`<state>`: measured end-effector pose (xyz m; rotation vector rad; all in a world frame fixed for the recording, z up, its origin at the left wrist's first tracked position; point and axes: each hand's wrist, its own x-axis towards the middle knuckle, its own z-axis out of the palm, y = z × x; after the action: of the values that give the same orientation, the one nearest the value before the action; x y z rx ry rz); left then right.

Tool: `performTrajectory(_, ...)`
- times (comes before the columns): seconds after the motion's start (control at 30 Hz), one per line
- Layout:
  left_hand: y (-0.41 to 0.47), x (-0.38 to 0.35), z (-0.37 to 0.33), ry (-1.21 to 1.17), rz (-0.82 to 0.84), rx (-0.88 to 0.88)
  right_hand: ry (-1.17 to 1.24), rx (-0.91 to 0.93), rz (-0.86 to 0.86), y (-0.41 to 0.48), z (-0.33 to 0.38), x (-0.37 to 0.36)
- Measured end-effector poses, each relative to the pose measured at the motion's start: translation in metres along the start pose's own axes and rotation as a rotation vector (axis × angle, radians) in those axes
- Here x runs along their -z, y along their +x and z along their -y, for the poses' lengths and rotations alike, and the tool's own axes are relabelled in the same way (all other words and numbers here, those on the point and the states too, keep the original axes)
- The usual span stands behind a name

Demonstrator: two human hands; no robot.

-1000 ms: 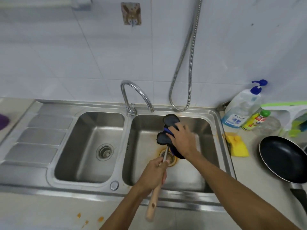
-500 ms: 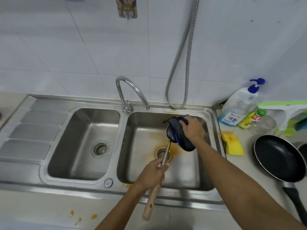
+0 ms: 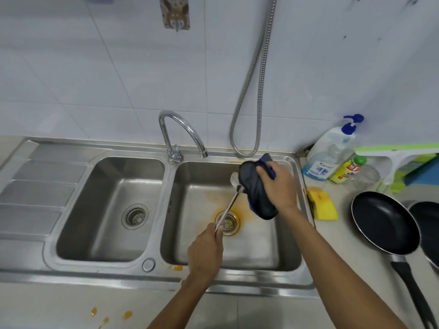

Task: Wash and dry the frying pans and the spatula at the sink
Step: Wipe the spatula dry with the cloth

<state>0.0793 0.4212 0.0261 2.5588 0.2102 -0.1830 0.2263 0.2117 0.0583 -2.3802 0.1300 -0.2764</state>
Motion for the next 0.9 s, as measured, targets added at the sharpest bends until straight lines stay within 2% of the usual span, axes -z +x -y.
performTrajectory(0.07, -0.004, 0.001, -0.004, 0.044, -0.013, -0.063, -0.141, 0.077, 0.086, -0.011, 0.004, -0.013)
performTrajectory(0.13, -0.007, 0.004, -0.005, 0.077, -0.014, -0.121, -0.247, 0.082, 0.084, -0.011, 0.008, -0.019)
performTrajectory(0.23, -0.013, 0.011, 0.002, 0.136, 0.013, -0.122, -0.220, -0.106, 0.134, 0.012, -0.002, -0.018)
performTrajectory(0.3, -0.014, 0.015, 0.004, 0.153, 0.005, -0.124, -0.211, -0.162, 0.159, 0.020, -0.003, -0.015)
performTrajectory(0.37, -0.009, 0.019, 0.003, 0.155, -0.020, -0.118, -0.236, -0.077, 0.148, 0.005, 0.007, -0.024)
performTrajectory(0.47, -0.003, 0.021, 0.003, 0.173, -0.034, -0.095, -0.473, 0.156, 0.065, -0.043, 0.022, -0.040)
performTrajectory(0.53, -0.006, 0.017, 0.002, 0.167, -0.025, -0.097, -0.577, 0.241, 0.042, -0.057, 0.022, -0.039)
performTrajectory(0.6, -0.003, 0.016, -0.006, 0.162, -0.017, -0.099, -0.552, 0.184, 0.005, -0.040, 0.015, -0.035)
performTrajectory(0.67, 0.001, 0.017, -0.011, 0.153, 0.000, -0.081, -0.487, 0.017, 0.008, -0.013, 0.008, -0.032)
performTrajectory(0.77, -0.002, 0.021, -0.010, 0.159, 0.019, -0.092, -0.418, -0.137, 0.133, 0.019, -0.010, -0.026)
performTrajectory(0.83, -0.002, 0.024, -0.008, 0.164, 0.011, -0.109, -0.311, -0.178, 0.215, 0.024, -0.013, -0.021)
performTrajectory(0.9, 0.003, 0.025, -0.009, 0.173, 0.008, -0.104, -0.285, -0.103, 0.235, 0.015, -0.004, -0.020)
